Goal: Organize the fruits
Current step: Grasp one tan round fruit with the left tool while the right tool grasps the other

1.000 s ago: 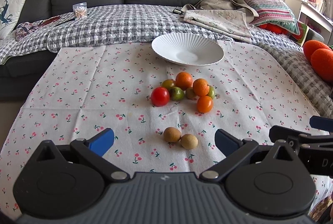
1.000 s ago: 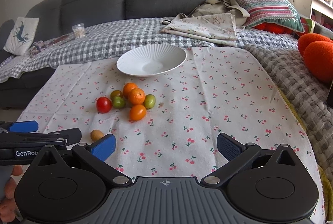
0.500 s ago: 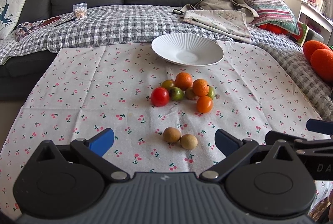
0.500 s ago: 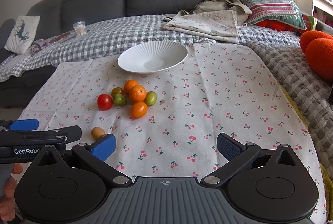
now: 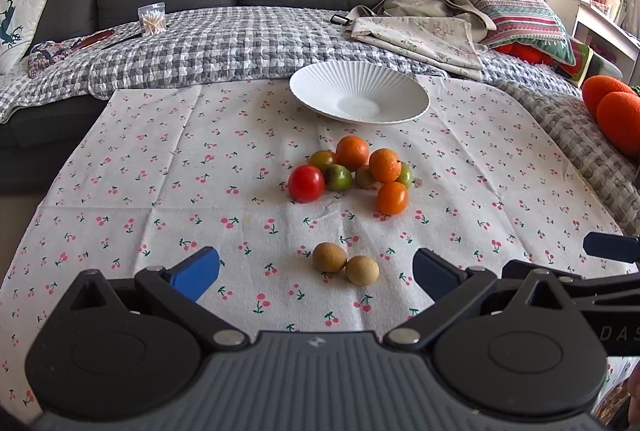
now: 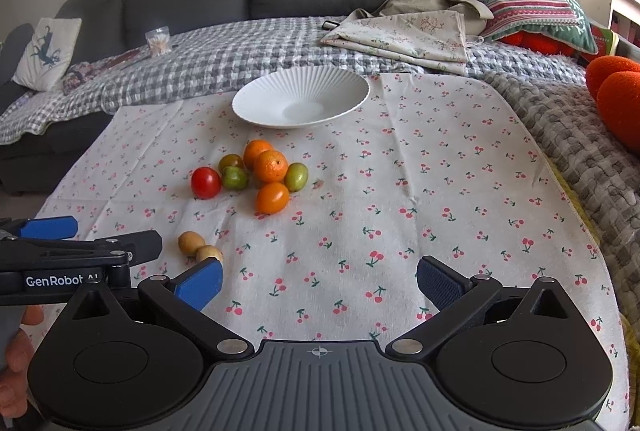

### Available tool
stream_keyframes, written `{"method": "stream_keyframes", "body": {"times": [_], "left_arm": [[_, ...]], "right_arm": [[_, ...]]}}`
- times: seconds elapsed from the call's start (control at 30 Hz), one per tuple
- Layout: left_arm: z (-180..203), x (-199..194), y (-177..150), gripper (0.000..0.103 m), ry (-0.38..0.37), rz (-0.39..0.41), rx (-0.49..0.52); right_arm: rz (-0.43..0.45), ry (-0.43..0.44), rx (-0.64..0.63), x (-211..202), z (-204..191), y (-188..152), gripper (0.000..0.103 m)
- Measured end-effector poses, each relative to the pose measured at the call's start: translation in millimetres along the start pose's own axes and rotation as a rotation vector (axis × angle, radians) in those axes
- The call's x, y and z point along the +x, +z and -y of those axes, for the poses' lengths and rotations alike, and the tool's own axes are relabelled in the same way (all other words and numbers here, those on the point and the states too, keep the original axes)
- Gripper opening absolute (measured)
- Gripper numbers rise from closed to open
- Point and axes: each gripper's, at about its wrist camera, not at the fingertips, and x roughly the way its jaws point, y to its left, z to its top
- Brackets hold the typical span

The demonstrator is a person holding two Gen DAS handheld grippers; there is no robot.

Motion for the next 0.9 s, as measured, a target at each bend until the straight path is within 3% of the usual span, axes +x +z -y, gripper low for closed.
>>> {"method": "stream_keyframes", "body": {"times": [0.6, 0.9], "left_arm": [[-17, 14, 5, 0.102, -0.017, -0.046, -0.051], [-43, 27, 14, 0.098, -0.011, -0.060, -0.110]], "right_arm": [[-0.024, 0.051, 0.050, 19, 11, 8, 0.103], [-0.036, 0.134, 0.071, 31, 14, 9, 0.103]]}}
